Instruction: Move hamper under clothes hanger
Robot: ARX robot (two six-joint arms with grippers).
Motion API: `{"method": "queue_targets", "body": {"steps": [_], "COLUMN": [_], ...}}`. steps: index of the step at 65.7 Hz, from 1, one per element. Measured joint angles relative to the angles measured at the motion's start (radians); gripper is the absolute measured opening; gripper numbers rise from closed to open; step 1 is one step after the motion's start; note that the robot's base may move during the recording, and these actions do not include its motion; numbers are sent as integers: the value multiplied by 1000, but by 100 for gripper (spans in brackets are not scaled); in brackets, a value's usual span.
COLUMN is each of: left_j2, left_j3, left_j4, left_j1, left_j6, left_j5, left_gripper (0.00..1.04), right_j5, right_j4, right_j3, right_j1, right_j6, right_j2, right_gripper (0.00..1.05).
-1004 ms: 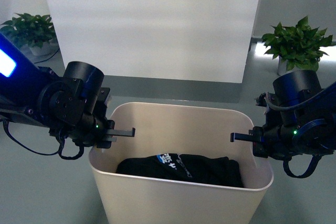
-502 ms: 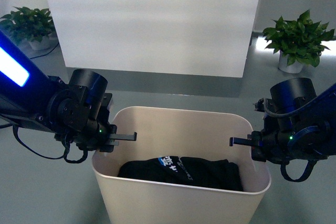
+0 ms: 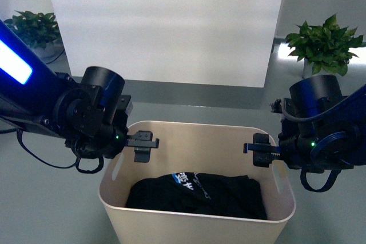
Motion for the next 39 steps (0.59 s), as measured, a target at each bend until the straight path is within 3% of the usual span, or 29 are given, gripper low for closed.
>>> {"method": "queue_targets", "body": {"steps": [10, 15, 29, 39], "left_j2": [-104, -161, -359, -549], "left_j3": [-37, -67, -232, -442], "left_j4": [32, 59, 245, 490], "left_j1": [-11, -18, -41, -61], "left_j6": [2, 8, 51, 66], "left_j5": [0, -2, -27, -1], "left_gripper": [99, 98, 98, 98], "right_j5": [1, 7, 79, 129], "right_j4": [15, 33, 169, 365], "right_j3": [-35, -61, -180, -325], "right_j1": [5, 8, 21, 42], "right_j6": [-5, -8, -74, -125], "right_j2": [-92, -145, -323, -482], "right_gripper": [88, 98, 97, 97]}}
